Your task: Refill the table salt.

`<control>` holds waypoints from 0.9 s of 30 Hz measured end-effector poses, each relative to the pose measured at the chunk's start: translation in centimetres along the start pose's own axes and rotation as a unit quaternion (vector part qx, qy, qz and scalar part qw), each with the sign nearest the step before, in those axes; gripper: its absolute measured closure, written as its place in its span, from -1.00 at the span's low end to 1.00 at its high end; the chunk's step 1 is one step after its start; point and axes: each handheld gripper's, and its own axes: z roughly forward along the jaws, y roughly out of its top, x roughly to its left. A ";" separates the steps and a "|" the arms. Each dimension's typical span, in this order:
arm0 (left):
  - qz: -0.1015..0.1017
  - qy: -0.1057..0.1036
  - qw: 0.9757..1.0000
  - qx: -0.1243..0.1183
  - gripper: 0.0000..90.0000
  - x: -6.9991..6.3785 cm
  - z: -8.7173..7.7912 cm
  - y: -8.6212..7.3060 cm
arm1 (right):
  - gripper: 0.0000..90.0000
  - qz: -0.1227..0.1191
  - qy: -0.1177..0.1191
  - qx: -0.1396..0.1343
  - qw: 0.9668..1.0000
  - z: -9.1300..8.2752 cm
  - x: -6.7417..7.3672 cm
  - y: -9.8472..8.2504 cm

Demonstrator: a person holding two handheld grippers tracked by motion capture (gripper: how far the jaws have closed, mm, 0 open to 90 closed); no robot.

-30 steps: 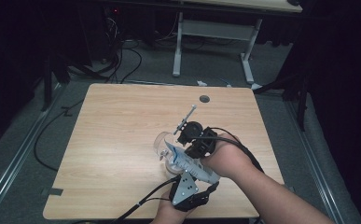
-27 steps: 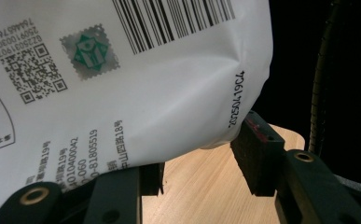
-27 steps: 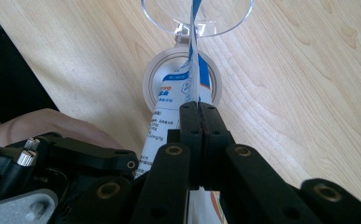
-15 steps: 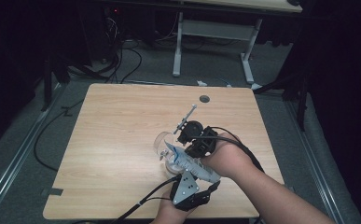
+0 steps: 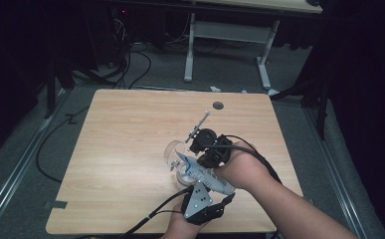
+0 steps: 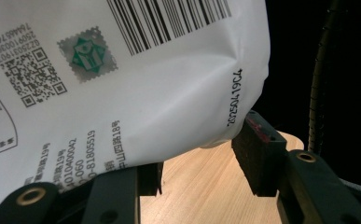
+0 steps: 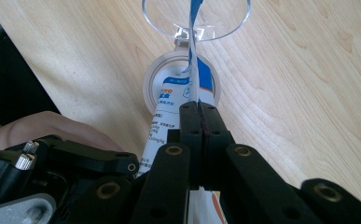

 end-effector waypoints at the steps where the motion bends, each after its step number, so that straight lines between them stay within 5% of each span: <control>1: -0.001 0.000 1.000 0.000 0.22 0.0 0.0 0.0 | 1.00 -0.001 0.000 0.000 1.000 0.0 0.0 0.0; 27: -0.006 -0.003 1.000 0.002 0.17 0.0 0.1 -0.6 | 1.00 -0.005 0.000 0.001 1.000 0.4 0.2 0.3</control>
